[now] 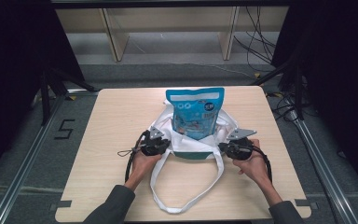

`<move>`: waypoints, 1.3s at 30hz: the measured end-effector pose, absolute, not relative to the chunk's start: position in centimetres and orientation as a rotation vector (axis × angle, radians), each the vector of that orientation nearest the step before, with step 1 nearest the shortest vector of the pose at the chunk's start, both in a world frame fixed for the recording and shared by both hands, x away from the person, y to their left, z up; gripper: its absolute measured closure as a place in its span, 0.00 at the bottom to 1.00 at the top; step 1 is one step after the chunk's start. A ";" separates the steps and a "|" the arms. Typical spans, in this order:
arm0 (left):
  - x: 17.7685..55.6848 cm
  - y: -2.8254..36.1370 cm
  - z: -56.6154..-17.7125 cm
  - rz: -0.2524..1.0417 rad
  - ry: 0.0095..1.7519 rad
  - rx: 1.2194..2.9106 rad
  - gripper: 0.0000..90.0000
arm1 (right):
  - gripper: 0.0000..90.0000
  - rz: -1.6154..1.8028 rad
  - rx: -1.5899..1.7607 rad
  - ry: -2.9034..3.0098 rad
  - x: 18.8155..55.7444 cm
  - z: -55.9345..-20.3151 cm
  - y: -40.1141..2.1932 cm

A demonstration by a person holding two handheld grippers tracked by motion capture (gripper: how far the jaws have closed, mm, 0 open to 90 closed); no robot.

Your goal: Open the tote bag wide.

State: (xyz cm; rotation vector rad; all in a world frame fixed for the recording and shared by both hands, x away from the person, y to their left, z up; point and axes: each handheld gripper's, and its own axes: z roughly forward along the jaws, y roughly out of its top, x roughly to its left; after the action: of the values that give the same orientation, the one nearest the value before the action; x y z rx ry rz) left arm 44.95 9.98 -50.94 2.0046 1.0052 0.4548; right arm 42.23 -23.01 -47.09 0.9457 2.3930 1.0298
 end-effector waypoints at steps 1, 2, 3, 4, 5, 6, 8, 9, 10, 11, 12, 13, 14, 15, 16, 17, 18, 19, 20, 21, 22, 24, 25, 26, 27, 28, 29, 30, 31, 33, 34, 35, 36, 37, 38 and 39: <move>44.8 10.0 -50.7 0.466 0.995 2.005 0.89 | 0.95 1.051 0.952 2.381 42.1 -46.7 -23.1; 44.7 9.9 -50.5 0.471 0.979 2.013 0.89 | 0.95 1.065 0.932 2.359 42.1 -46.3 -23.2; 44.5 9.9 -50.3 0.478 0.976 2.006 0.88 | 0.94 1.077 0.953 2.358 42.0 -46.0 -23.3; 44.3 9.9 -50.0 0.476 0.964 2.001 0.88 | 0.94 1.085 0.953 2.349 41.8 -45.8 -23.4; 44.2 9.9 -49.6 0.479 0.955 2.004 0.87 | 0.94 1.094 0.945 2.341 41.7 -45.6 -23.5; 44.0 10.0 -49.4 0.483 0.944 1.998 0.87 | 0.94 1.100 0.939 2.336 41.6 -45.3 -23.6; 43.7 10.0 -48.9 0.468 0.937 1.987 0.86 | 0.93 1.105 0.942 2.336 41.4 -44.9 -23.7; 43.5 10.1 -48.7 0.460 0.922 1.990 0.85 | 0.93 1.112 0.931 2.322 41.4 -44.7 -23.7; 43.3 10.0 -48.5 0.454 0.920 1.978 0.85 | 0.92 1.119 0.924 2.318 41.4 -44.5 -23.8; 43.2 10.0 -48.3 0.449 0.912 1.964 0.84 | 0.92 1.118 0.924 2.316 41.3 -44.4 -23.8; 43.0 10.1 -48.1 0.440 0.909 1.968 0.84 | 0.91 1.124 0.937 2.315 41.2 -44.2 -23.8; 42.8 10.1 -48.0 0.422 0.907 1.960 0.83 | 0.90 1.124 0.934 2.313 41.2 -44.1 -23.8; 42.7 10.2 -47.8 0.420 0.897 1.977 0.82 | 0.89 1.126 0.932 2.312 41.1 -44.0 -23.9; 42.5 10.1 -47.7 0.399 0.906 1.955 0.81 | 0.88 1.129 0.920 2.300 41.1 -44.0 -23.9; 42.4 10.2 -47.6 0.393 0.897 1.957 0.78 | 0.86 1.135 0.940 2.306 41.0 -43.9 -23.9; 42.2 10.4 -47.4 0.390 0.892 1.975 0.76 | 0.85 1.137 0.928 2.299 40.9 -43.8 -24.0; 42.0 10.3 -47.4 0.371 0.899 1.942 0.74 | 0.84 1.139 0.925 2.296 40.9 -43.8 -24.1; 41.8 10.4 -47.3 0.358 0.903 1.932 0.72 | 0.82 1.139 0.921 2.295 40.9 -43.7 -24.2; 41.6 10.5 -47.1 0.350 0.905 1.931 0.69 | 0.80 1.146 0.940 2.283 40.7 -43.6 -24.2; 41.4 10.5 -47.1 0.349 0.903 1.931 0.65 | 0.78 1.153 0.952 2.271 40.6 -43.6 -24.3; 41.1 10.6 -46.9 0.339 0.913 1.928 0.64 | 0.76 1.149 0.957 2.279 40.5 -43.4 -24.4; 40.7 10.7 -46.8 0.330 0.902 1.935 0.58 | 0.72 1.151 0.961 2.276 40.4 -43.3 -24.7; 40.5 10.8 -46.7 0.323 0.897 1.944 0.55 | 0.71 1.157 0.980 2.268 40.3 -43.3 -24.7; 40.3 10.8 -46.7 0.309 0.897 1.948 0.53 | 0.69 1.148 0.971 2.276 40.2 -43.3 -24.8; 40.0 10.8 -46.7 0.309 0.896 1.946 0.52 | 0.67 1.154 0.943 2.263 40.3 -43.3 -24.9; 39.8 10.9 -46.6 0.306 0.888 1.965 0.50 | 0.65 1.157 0.976 2.257 40.1 -43.4 -24.8; 39.6 10.8 -46.7 0.316 0.883 1.958 0.49 | 0.64 1.157 1.023 2.264 39.9 -43.4 -24.7; 39.4 10.8 -46.7 0.316 0.888 1.954 0.47 | 0.63 1.155 0.994 2.264 40.0 -43.4 -24.8; 39.3 10.9 -46.7 0.313 0.882 1.958 0.45 | 0.62 1.159 0.965 2.282 40.1 -43.4 -24.8; 38.9 11.0 -46.6 0.306 0.881 1.964 0.44 | 0.57 1.155 0.991 2.264 39.8 -43.4 -24.8; 38.6 11.1 -46.7 0.314 0.881 1.957 0.43 | 0.56 1.161 1.001 2.267 39.7 -43.4 -24.8; 38.4 11.3 -46.7 0.312 0.877 1.967 0.42 | 0.55 1.161 0.993 2.258 39.6 -43.4 -24.8; 38.3 11.5 -46.7 0.304 0.875 1.975 0.41 | 0.53 1.166 1.003 2.265 39.5 -43.5 -24.8; 38.0 11.5 -46.7 0.297 0.884 1.953 0.40 | 0.52 1.166 0.994 2.274 39.5 -43.5 -24.8; 37.8 11.6 -46.7 0.295 0.888 1.950 0.39 | 0.52 1.168 0.955 2.263 39.5 -43.5 -25.0; 37.6 11.7 -46.7 0.296 0.894 1.949 0.38 | 0.51 1.167 1.020 2.275 39.2 -43.5 -24.9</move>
State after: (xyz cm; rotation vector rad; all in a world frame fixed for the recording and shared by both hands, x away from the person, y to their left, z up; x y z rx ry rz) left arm 37.60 11.69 -46.72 1.9486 0.8937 0.2965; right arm 39.24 -24.91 -43.47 1.0198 2.2753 1.1672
